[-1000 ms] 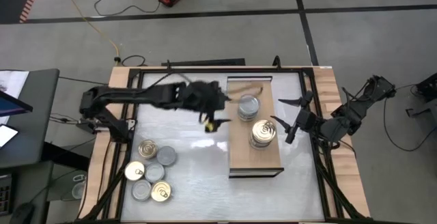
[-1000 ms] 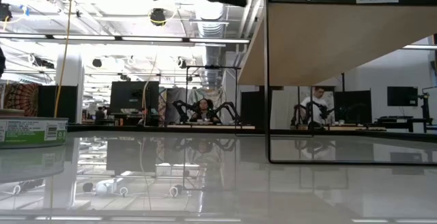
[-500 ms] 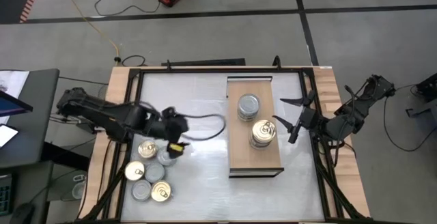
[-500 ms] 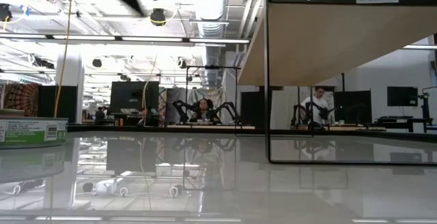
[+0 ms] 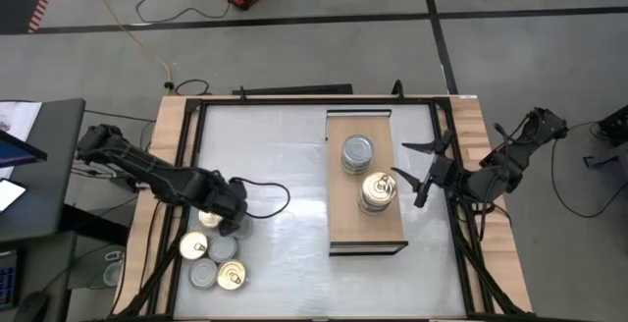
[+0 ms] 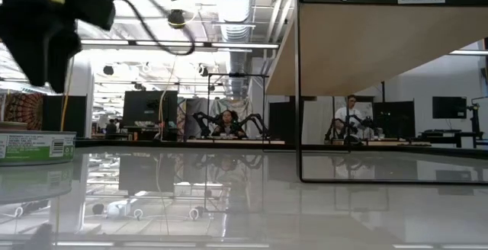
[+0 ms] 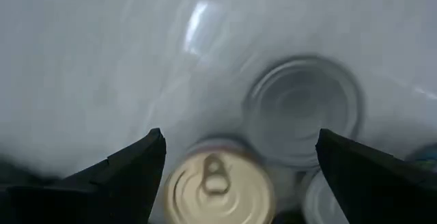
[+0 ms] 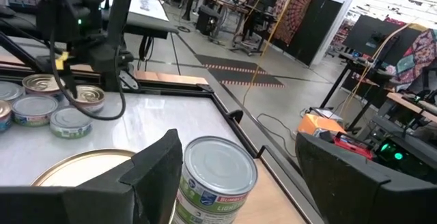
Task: Stack canned seafood by type on shelf
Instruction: Stack the blue tuna can on top of the blue tuna can
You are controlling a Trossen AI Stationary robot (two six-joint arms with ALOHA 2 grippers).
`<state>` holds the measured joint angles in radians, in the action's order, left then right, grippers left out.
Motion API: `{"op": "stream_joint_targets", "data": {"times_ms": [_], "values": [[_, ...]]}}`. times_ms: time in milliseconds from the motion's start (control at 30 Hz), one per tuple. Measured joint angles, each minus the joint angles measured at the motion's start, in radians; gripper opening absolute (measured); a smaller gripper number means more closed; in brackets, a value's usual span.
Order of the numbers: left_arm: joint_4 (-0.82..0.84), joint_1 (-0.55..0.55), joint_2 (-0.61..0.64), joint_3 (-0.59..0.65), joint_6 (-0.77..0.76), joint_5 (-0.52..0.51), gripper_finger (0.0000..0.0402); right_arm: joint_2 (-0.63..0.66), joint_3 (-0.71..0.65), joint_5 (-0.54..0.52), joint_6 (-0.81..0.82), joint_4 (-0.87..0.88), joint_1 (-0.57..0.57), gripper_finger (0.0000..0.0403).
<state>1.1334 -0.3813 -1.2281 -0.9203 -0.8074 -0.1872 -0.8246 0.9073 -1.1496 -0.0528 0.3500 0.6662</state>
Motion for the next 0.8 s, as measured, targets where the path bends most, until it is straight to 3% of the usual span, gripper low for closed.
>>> {"op": "stream_joint_targets", "data": {"times_ms": [233,433,800], "values": [[0.203,-0.010,0.001,0.025,-0.044,0.009,0.0361,0.000,0.000,0.000,0.003,0.000,0.000,0.0311],[0.191,-0.012,0.000,0.112,-0.017,0.056,0.0361,0.000,0.000,0.001,0.003,0.000,0.000,0.0311],[0.093,-0.012,-0.029,0.126,0.036,-0.034,0.0356,0.000,0.000,0.002,0.000,-0.016,0.000,0.0311]]}}
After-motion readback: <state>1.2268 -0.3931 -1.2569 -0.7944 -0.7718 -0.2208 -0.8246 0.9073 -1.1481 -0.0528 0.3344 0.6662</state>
